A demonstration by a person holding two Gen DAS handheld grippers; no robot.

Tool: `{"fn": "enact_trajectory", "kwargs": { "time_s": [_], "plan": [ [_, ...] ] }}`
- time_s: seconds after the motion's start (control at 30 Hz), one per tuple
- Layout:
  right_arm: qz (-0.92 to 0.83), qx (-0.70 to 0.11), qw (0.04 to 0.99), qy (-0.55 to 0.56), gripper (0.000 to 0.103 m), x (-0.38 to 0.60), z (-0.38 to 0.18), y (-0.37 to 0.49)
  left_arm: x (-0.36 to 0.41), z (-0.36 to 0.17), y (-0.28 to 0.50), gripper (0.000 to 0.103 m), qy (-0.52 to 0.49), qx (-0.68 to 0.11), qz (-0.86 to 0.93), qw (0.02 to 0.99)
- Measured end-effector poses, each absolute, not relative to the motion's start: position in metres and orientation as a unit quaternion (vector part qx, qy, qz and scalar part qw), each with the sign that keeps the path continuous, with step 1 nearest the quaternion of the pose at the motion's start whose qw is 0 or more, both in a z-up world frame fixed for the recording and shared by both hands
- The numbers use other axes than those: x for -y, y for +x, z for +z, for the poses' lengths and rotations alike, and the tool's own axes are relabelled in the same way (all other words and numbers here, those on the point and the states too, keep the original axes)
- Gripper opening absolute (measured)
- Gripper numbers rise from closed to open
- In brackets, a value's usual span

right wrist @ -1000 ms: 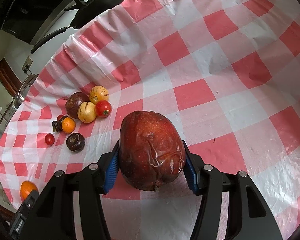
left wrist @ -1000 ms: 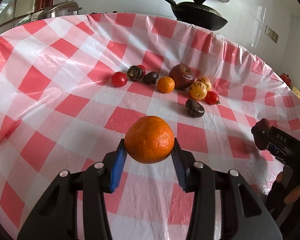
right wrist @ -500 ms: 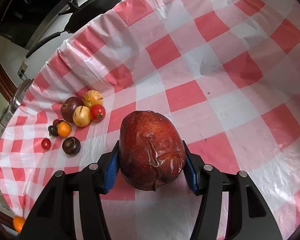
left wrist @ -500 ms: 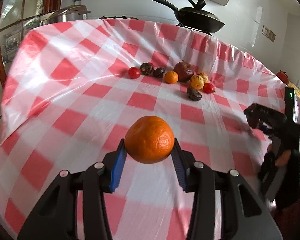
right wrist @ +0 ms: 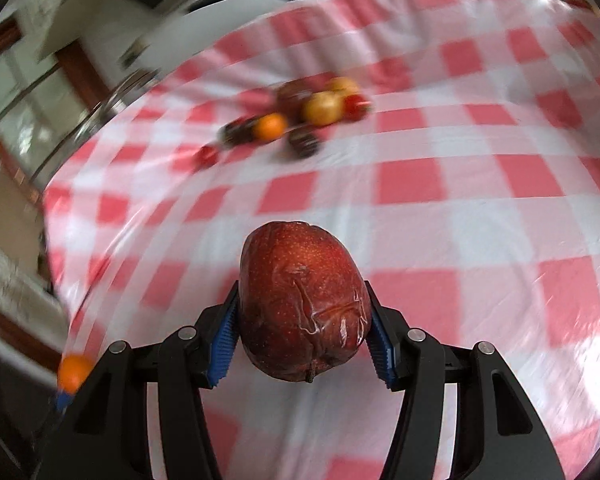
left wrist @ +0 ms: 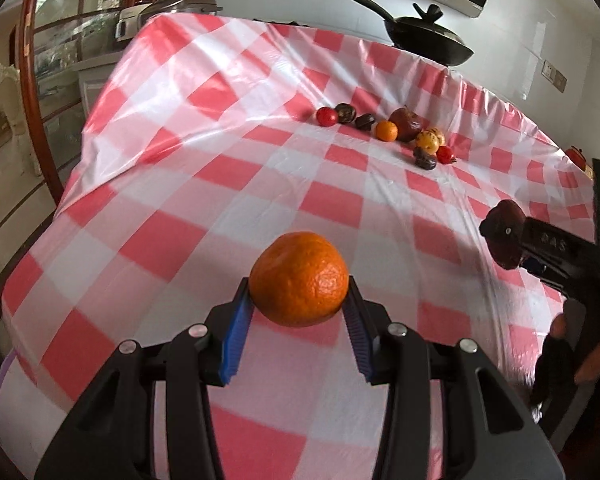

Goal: Organize fruits
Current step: 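Carry the orange and red apple with both grippers over the white box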

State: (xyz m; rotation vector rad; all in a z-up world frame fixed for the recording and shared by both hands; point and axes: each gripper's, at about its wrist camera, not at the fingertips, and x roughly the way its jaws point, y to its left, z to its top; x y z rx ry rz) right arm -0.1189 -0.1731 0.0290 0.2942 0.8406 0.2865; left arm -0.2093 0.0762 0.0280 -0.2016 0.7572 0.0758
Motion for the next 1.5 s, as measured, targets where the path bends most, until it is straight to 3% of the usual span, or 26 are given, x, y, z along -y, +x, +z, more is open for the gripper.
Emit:
{"fn": "enact_trajectory", "kwargs": {
  "time_s": [0.97, 1.23, 1.5],
  "plan": [
    [0.419, -0.356, 0.830, -0.096, 0.056, -0.027, 0.052, -0.307, -0.218, 0.008, -0.384, 0.045, -0.173, -0.333, 0.161, 0.913],
    [0.513, -0.350, 0.767, -0.164, 0.056, -0.069, 0.027, -0.359, -0.252, -0.039, -0.429, 0.045, -0.203, -0.375, 0.218, 0.878],
    [0.548, -0.404, 0.690, -0.245, 0.056, -0.110, -0.032, -0.387, -0.276, -0.076, -0.446, 0.045, -0.218, -0.421, 0.258, 0.842]
  ]
}}
